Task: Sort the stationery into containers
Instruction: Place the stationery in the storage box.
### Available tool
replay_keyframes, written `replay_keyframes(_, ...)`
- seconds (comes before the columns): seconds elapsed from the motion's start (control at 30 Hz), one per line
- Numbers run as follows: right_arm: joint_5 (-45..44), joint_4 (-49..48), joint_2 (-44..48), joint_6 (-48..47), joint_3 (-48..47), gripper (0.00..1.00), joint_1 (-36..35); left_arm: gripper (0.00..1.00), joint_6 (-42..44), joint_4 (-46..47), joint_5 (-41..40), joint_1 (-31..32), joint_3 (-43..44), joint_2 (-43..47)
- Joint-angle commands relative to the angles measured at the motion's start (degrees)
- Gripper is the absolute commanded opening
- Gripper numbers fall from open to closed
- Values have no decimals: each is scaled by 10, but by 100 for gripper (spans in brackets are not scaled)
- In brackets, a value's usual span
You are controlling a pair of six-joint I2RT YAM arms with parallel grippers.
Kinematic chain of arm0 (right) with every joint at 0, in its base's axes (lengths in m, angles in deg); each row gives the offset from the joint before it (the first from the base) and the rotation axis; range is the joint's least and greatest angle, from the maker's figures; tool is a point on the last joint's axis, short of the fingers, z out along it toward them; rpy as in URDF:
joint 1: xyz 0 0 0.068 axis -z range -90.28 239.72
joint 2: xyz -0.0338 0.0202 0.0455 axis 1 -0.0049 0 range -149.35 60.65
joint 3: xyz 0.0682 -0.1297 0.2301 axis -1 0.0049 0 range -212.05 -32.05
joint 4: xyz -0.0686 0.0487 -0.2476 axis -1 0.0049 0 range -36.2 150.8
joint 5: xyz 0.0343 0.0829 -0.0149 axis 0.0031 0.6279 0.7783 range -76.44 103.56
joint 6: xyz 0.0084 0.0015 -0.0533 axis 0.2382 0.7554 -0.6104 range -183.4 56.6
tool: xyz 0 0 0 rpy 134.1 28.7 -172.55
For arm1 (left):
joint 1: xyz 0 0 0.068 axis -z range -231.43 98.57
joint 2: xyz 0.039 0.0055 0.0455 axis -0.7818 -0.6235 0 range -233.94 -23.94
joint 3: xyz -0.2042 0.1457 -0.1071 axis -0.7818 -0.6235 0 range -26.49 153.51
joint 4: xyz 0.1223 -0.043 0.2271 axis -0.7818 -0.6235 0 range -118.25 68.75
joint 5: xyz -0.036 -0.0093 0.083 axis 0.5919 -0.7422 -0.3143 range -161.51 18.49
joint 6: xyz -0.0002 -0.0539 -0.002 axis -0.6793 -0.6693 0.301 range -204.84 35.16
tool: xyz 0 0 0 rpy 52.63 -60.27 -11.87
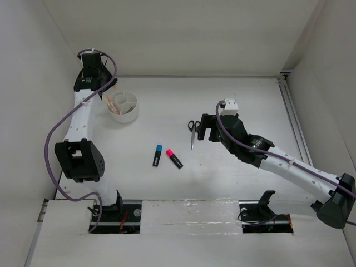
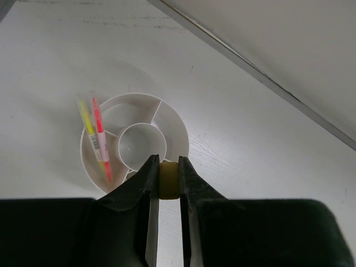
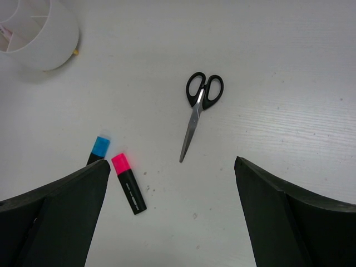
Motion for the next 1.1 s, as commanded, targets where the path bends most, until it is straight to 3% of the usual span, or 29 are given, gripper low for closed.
replay_keyframes(0.0,10,-30,3,-8,-2,100,4,0,9,24,-16,-2,-5,36)
replay_keyframes(1.07,15,-30,13,-13,4,100,9,0,9,7,-39,-2,5,30)
